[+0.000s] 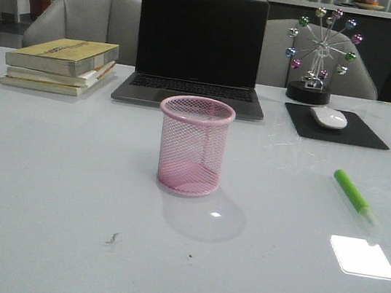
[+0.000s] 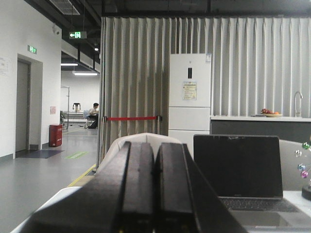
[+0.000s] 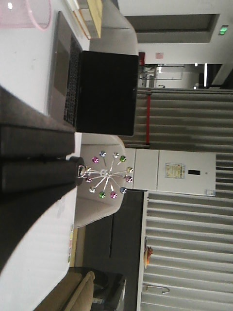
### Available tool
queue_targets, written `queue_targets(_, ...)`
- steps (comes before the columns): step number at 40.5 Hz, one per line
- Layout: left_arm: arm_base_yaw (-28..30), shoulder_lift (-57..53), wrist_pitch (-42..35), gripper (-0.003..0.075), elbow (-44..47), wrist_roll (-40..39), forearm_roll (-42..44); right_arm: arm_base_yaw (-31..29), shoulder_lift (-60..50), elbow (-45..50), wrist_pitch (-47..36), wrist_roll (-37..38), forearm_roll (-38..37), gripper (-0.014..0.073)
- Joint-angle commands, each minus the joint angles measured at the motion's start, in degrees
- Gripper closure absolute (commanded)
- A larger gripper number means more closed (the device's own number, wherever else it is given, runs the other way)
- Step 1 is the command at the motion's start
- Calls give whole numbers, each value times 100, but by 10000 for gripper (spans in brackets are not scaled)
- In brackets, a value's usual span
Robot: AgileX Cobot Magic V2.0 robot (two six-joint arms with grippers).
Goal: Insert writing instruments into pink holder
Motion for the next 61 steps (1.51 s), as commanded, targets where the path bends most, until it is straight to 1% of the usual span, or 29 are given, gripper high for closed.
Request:
queue_targets(1, -35, -114, -496, 629, -393, -174, -23, 9, -114, -128, -563, 206, -13, 541)
queue_targets(5, -35, -114, -265, 629, -780, -174, 134, 9, -114, -381, 10, 206, -71, 541)
queue_targets(10, -35, -88, 515, 629, -1387, -174, 721, 9, -114, -910, 1100, 206, -155, 541)
queue_targets(12, -35, -40, 691, 629, -1551, -174, 767, 9, -114, -1175, 1481, 206, -155, 541)
queue_targets(15, -35, 72, 729, 629, -1803, -174, 767, 9, -114, -1607, 1972, 200, -155, 541)
queue_targets(19, -35, 310, 729, 629, -2093, -174, 767, 9, -60, -2065, 2343, 200, -155, 541)
queue_targets(27, -35, 1034, 718, 629, -2617, -174, 767, 9, 498, -2701, 2441, 200, -155, 541)
queue_targets(32, -35, 1629, 718, 629, -3056, -174, 767, 9, 1097, -2929, 2463, 200, -155, 541)
queue_targets(36, -35, 2107, 758, 629, -3232, -174, 767, 9, 1537, -3017, 2503, 200, -155, 541)
queue_targets(40, -35, 2607, 1033, 629, -3261, -174, 767, 9, 1963, -3017, 2583, 200, -155, 541)
queue_targets(44, -35, 3054, 1494, 629, -3261, -174, 726, 9, 2399, -3017, 2662, 200, -155, 541)
queue_targets(51, -35, 3409, 1814, 629, -3261, -174, 625, 9, 2860, -3017, 2587, 200, -155, 540)
queue_targets(53, -35, 3485, 1941, 628, -3261, -174, 620, 9, 2957, -3017, 2568, 200, -155, 528)
queue_targets(56, -35, 3562, 2055, 614, -3261, -174, 620, 9, 3071, -3017, 2552, 200, -155, 469)
queue_targets(58, -35, 3594, 2081, 588, -3261, -174, 611, 9, 3116, -3017, 2552, 200, -155, 401)
queue_targets(61, -35, 3603, 2070, 517, -3261, -174, 552, 9, 3161, -3017, 2552, 200, -155, 258)
